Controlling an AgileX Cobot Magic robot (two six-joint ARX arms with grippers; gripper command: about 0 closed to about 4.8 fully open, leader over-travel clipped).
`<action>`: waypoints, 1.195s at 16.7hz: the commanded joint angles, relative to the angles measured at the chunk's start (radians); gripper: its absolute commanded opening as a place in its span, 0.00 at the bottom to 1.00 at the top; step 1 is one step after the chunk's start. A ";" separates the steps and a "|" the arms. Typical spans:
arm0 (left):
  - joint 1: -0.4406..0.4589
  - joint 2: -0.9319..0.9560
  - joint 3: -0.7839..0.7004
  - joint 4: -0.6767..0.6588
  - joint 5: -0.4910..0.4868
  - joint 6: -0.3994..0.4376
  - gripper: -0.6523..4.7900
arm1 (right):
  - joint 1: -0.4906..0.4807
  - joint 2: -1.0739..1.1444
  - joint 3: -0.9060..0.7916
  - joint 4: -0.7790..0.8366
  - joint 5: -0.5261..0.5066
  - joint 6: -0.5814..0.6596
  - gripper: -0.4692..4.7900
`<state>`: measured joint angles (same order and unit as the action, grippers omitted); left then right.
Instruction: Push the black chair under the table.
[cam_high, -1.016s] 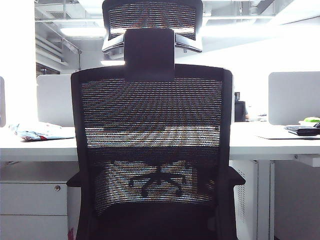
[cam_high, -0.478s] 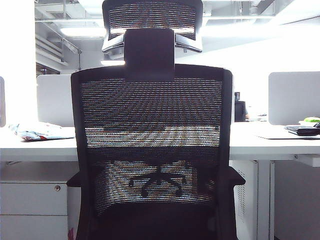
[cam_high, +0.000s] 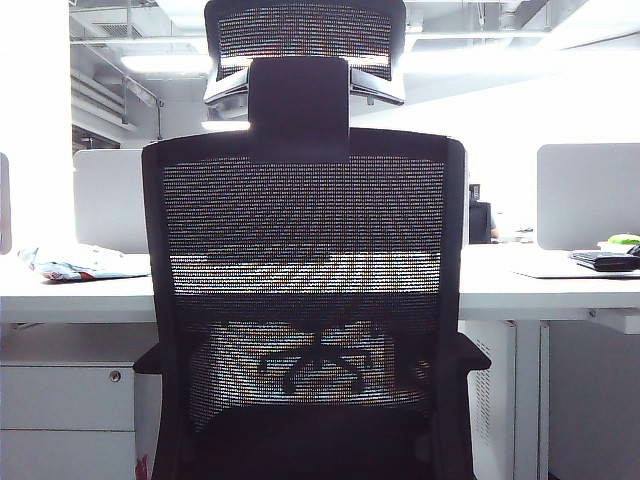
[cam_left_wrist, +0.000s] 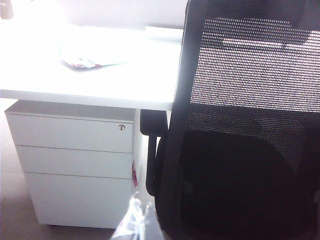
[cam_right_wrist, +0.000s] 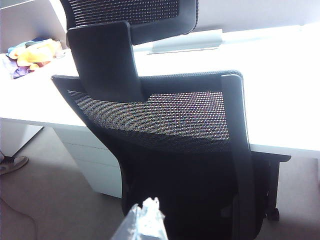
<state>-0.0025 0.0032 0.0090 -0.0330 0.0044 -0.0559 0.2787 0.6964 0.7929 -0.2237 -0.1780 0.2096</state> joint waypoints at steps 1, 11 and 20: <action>-0.002 0.001 0.000 0.018 0.000 0.019 0.11 | 0.000 -0.003 0.004 0.015 0.000 0.002 0.08; -0.002 0.001 0.000 0.012 -0.001 0.019 0.11 | 0.000 -0.003 0.004 0.015 0.001 0.002 0.08; -0.002 0.001 0.000 0.012 0.000 0.019 0.11 | -0.003 -0.031 0.003 -0.054 0.008 -0.114 0.08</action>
<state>-0.0025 0.0032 0.0090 -0.0338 0.0044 -0.0410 0.2787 0.6880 0.7929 -0.2440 -0.1764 0.1162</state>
